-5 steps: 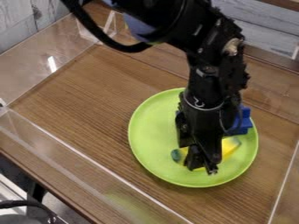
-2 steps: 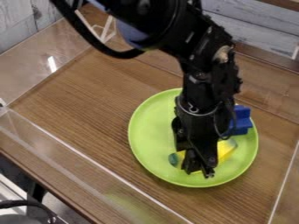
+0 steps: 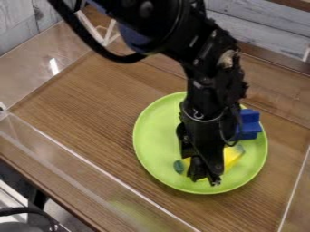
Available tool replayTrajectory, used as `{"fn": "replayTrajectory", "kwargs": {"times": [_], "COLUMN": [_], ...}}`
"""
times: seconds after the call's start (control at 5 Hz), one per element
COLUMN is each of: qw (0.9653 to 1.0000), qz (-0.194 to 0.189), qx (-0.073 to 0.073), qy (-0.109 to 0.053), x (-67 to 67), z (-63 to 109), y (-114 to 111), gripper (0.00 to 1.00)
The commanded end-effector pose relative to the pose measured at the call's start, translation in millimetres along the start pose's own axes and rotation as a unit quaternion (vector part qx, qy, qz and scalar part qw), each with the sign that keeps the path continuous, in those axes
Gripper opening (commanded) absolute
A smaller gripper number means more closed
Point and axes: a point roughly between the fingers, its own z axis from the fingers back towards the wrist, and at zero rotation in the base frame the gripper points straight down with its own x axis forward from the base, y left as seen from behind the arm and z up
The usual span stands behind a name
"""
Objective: Remove the banana from inside the green plate and put it on the table
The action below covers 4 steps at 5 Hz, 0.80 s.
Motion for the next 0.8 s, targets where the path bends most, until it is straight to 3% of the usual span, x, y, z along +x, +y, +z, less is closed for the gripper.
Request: {"fn": "replayTrajectory", "kwargs": {"times": [0.0, 0.6], "qw": [0.9997, 0.9996], "qz": [0.003, -0.001], "qx": [0.01, 0.009], "qy": [-0.023, -0.025], "x": [3.5, 1.2], "z": [9.6, 9.7], "y": [4.3, 4.6], "gripper": [0.0, 0.0]}}
